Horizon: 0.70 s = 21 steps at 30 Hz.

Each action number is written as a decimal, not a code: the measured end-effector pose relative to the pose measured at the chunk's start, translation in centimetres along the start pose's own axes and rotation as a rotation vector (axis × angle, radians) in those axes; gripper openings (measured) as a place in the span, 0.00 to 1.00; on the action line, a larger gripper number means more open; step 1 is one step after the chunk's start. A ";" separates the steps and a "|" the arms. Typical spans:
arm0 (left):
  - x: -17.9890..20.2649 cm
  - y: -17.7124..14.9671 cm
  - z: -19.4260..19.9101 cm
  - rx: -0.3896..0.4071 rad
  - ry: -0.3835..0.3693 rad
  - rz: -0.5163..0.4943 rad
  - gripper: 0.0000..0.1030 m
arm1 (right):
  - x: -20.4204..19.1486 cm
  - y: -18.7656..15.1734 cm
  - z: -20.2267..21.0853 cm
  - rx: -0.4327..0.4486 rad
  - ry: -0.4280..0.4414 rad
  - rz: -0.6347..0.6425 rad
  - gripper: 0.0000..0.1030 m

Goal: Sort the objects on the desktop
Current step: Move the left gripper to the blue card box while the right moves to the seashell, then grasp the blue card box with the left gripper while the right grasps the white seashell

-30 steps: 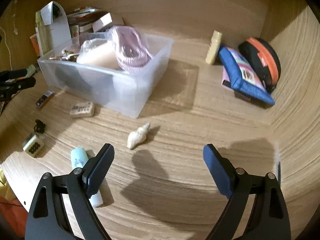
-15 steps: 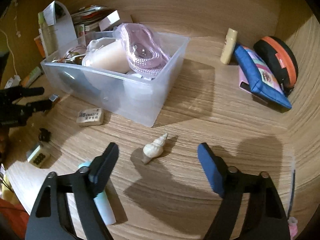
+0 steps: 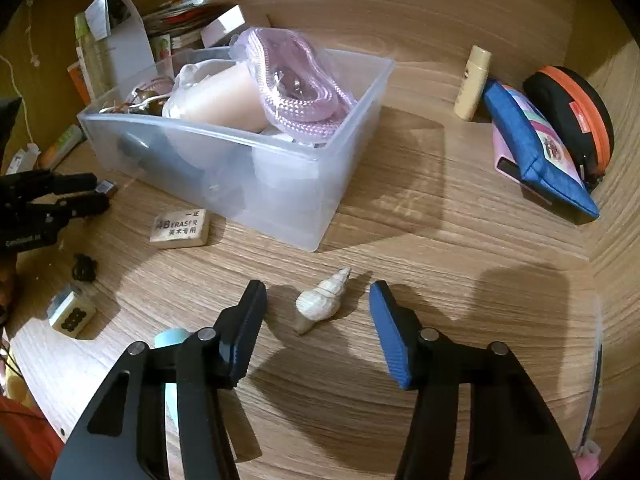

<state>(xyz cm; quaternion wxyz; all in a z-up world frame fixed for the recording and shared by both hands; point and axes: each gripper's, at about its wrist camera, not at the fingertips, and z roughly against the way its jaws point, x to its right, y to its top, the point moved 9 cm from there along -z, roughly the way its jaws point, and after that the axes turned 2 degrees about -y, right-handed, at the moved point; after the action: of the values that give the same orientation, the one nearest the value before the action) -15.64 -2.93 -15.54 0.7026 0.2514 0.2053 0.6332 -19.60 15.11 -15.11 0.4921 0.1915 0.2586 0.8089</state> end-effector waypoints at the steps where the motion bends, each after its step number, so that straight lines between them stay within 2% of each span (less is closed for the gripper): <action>1: 0.0 0.0 0.0 0.003 0.002 0.001 0.37 | 0.0 0.0 0.0 0.001 0.000 0.001 0.48; 3: 0.0 0.1 0.0 0.005 -0.003 0.002 0.34 | 0.1 0.0 0.0 0.007 -0.009 0.004 0.46; 7: -0.1 0.1 0.1 0.010 -0.010 0.007 0.26 | -0.2 0.2 0.2 0.019 -0.012 0.020 0.32; 11: 0.2 0.1 0.1 0.015 -0.002 -0.008 0.26 | -0.2 0.1 0.2 0.022 0.002 0.020 0.20; 15: 0.3 0.2 0.1 0.019 -0.003 -0.016 0.26 | -0.2 0.1 0.3 0.025 0.005 0.021 0.20; 19: 1.2 0.3 0.7 0.032 -0.072 -0.006 0.26 | -0.3 0.1 0.4 0.028 0.005 0.028 0.20; 21: 1.7 0.4 1.0 0.042 -0.077 -0.015 0.26 | -0.3 0.0 0.6 0.028 0.017 0.021 0.20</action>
<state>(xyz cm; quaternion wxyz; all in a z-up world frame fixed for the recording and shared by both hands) -15.14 -1.27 -14.43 0.7095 0.2887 0.1932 0.6132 -19.16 14.93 -14.65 0.4789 0.1943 0.2720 0.8118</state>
